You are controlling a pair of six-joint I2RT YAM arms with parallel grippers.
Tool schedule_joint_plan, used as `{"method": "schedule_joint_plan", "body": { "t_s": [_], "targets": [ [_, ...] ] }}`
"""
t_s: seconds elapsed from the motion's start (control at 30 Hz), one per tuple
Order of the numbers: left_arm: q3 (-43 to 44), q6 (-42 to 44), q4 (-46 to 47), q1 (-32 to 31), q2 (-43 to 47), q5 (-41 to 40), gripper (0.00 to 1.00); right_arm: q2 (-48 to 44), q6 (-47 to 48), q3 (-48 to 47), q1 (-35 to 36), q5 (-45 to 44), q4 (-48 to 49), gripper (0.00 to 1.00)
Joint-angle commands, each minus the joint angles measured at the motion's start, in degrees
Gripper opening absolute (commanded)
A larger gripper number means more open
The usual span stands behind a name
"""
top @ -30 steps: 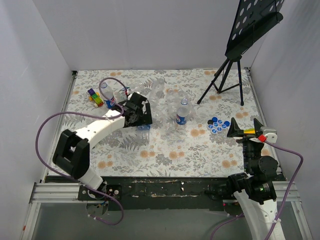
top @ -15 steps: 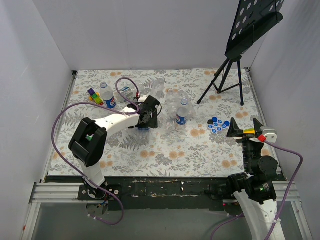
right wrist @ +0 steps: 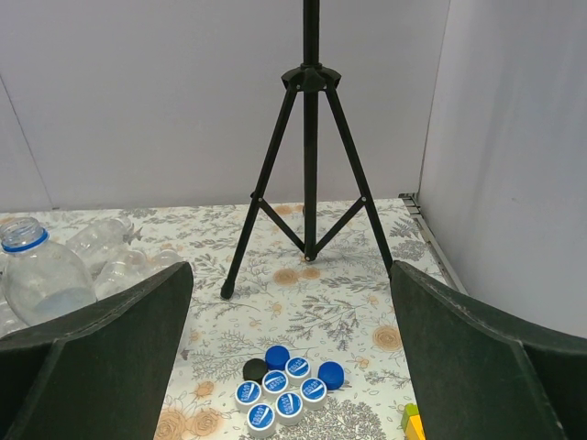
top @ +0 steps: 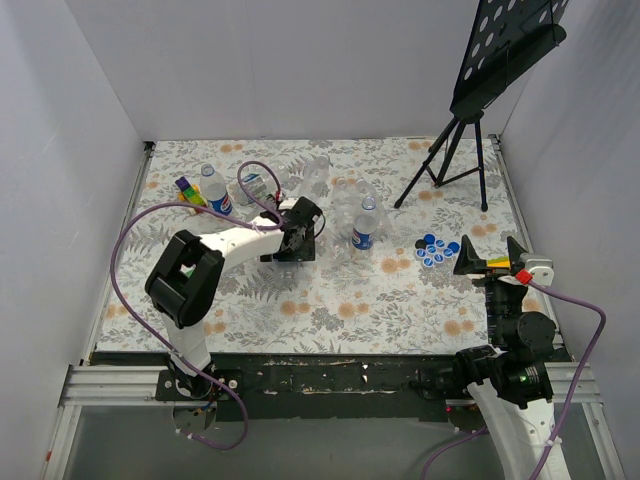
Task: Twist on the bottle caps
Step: Pick up the plastic bottle at the center of the board.
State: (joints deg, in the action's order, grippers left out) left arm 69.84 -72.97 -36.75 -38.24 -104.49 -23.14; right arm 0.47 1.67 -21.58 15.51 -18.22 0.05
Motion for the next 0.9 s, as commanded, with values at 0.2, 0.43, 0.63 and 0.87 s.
{"method": "schedule_joint_plan", "body": {
  "t_s": [0.2, 0.43, 0.63, 0.87],
  "targets": [
    [-4.80, -0.33, 3.61, 0.27, 1.92, 1.16, 0.76, -6.36, 0.44, -0.04, 0.31, 0.02, 2.41, 0.96],
    [-8.05, 0.89, 6.07, 0.62, 5.95, 2.30, 0.53, -6.36, 0.44, -0.13, 0.31, -0.33, 2.14, 0.96],
    [-13.67, 5.99, 10.81, 0.62, 17.19, 4.67, 0.43, -6.01, 0.35, -0.56, 0.31, -0.50, 1.27, 0.96],
    [-22.37, 14.86, 20.92, 0.62, 39.95, 12.66, 0.30, -3.90, -0.79, -1.88, 0.31, -0.50, 0.21, 0.96]
  ]
}}
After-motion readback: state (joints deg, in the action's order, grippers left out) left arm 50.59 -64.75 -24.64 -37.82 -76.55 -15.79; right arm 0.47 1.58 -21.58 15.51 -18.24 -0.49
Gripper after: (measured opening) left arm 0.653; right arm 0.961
